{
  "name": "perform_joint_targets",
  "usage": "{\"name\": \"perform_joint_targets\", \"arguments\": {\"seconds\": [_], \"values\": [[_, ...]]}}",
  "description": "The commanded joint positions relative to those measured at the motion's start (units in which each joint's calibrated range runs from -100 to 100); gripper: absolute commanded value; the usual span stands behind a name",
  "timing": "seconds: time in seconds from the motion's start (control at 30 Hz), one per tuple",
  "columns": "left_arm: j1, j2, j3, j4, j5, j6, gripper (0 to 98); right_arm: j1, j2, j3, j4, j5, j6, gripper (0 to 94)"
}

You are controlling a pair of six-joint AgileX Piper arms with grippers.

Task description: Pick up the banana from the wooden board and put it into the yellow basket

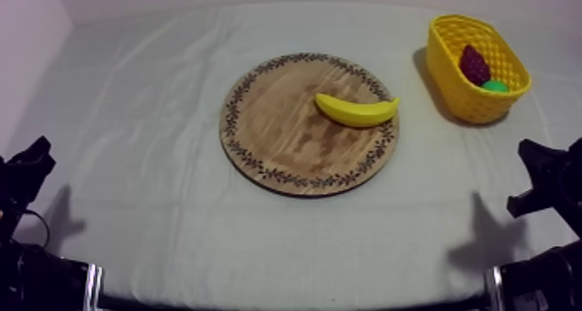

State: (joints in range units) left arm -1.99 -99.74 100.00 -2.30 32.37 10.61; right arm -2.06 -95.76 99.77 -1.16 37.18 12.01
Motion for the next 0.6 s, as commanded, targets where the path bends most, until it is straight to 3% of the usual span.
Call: {"name": "perform_joint_targets", "arguments": {"seconds": [0.0,0.4,0.57], "values": [[0.0,0.0,0.0,-0.02,-0.04,0.01,0.1,0.07,0.0,-0.66,0.21,3.71,-1.83,0.6],[0.0,0.0,0.0,-0.02,-0.04,0.01,0.1,0.52,0.0,-1.29,0.26,5.99,-1.44,0.6],[0.0,0.0,0.0,-0.02,-0.04,0.01,0.1,0.23,1.02,-3.41,-0.23,6.63,1.39,0.6]]}}
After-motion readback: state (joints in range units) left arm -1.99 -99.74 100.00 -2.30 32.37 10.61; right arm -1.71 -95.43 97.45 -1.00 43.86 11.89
